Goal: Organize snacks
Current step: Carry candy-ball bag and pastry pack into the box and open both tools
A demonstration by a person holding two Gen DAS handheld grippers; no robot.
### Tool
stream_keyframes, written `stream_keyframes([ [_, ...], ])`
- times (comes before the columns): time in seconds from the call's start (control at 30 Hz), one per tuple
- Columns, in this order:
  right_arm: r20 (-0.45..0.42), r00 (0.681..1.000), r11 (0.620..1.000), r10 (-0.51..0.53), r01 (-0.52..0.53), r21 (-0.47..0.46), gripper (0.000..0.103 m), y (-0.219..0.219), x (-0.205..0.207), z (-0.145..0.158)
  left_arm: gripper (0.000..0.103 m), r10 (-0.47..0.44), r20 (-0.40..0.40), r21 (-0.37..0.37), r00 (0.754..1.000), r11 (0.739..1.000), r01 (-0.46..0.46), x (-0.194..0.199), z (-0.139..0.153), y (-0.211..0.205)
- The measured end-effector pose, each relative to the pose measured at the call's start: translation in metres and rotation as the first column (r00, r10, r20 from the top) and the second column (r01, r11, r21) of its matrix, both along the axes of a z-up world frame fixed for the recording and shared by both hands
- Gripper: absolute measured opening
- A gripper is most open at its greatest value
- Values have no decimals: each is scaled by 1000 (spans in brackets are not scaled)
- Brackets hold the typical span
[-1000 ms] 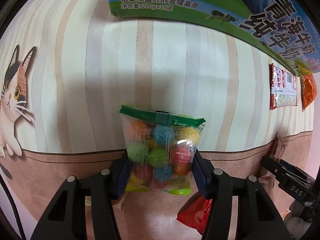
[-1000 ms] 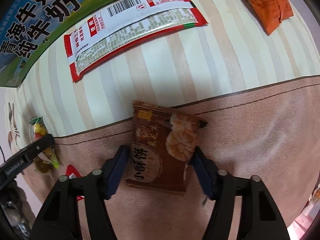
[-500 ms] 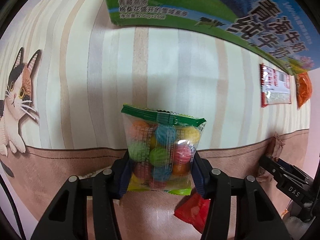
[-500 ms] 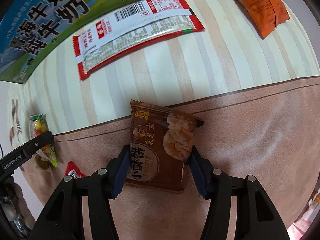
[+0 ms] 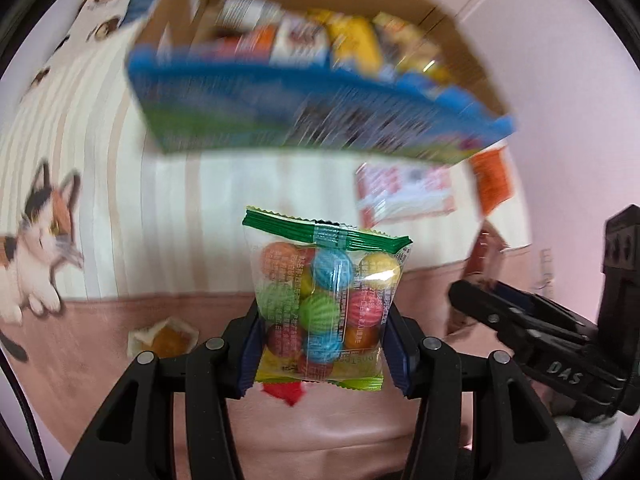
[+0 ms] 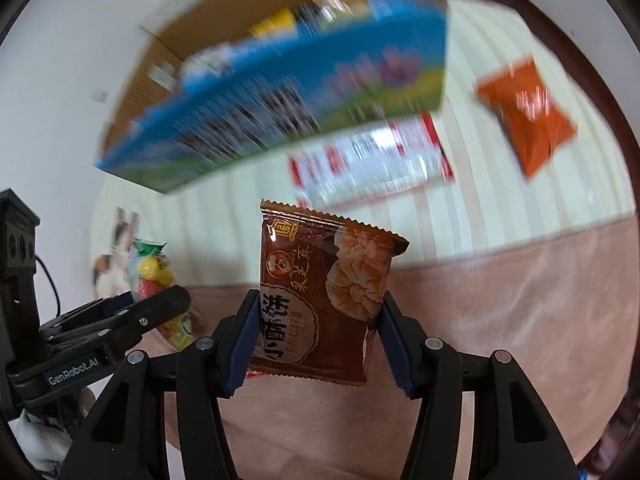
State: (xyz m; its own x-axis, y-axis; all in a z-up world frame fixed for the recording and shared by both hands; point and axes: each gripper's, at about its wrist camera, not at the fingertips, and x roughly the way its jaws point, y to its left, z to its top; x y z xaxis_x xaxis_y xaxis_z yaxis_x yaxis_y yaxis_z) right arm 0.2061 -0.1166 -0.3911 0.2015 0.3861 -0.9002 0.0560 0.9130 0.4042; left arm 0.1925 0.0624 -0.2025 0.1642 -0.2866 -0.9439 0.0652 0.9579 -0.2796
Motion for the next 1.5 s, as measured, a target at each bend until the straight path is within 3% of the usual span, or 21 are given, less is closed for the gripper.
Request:
stream_keyframes([
  [0.23, 140, 990, 999, 19, -24, 34, 59, -3, 45, 78, 49, -23, 135, -51, 991, 998, 30, 44, 86, -3],
  [0.4, 203, 979, 999, 30, -33, 12, 59, -2, 103, 106, 49, -30, 182, 35, 983, 999, 24, 106, 111, 0],
  [0.6, 183, 982, 999, 51, -49, -19, 59, 15, 168, 100, 49, -25, 126, 128, 992, 992, 9, 180, 94, 12],
  [0.77, 116, 991, 998, 62, -58, -35, 59, 30, 210, 71, 49, -16, 77, 243, 997, 970, -3, 233, 58, 19],
  [1.03, 13, 997, 995, 82, -81, -61, 60, 49, 243, 23, 52, 10, -19, 282, 1000, 959, -4, 269, 11, 27],
  [1.1, -58, 993, 992, 103, -107, -67, 75, 54, 244, 9, 53, 28, -41, 273, 999, 962, -16, 274, 5, 31],
  [1.13, -86, 990, 991, 108, -114, -66, 82, 55, 244, 2, 55, 37, -45, 273, 998, 962, -24, 275, 3, 33],
  [1.23, -103, 987, 986, 125, -135, -96, 91, 56, 242, -6, 76, 47, -38, 277, 998, 960, -35, 274, 2, 36],
  [1.37, -103, 989, 988, 105, -115, -104, 96, 49, 243, -6, 78, 49, -23, 267, 999, 963, -41, 266, 8, 36],
  [1.47, -66, 993, 986, 95, -103, -132, 97, 43, 240, 1, 80, 66, 40, 247, 997, 966, -74, 252, 22, 35],
  [1.5, -47, 994, 984, 96, -102, -148, 97, 43, 238, 9, 90, 69, 53, 243, 996, 967, -80, 248, 25, 33],
])
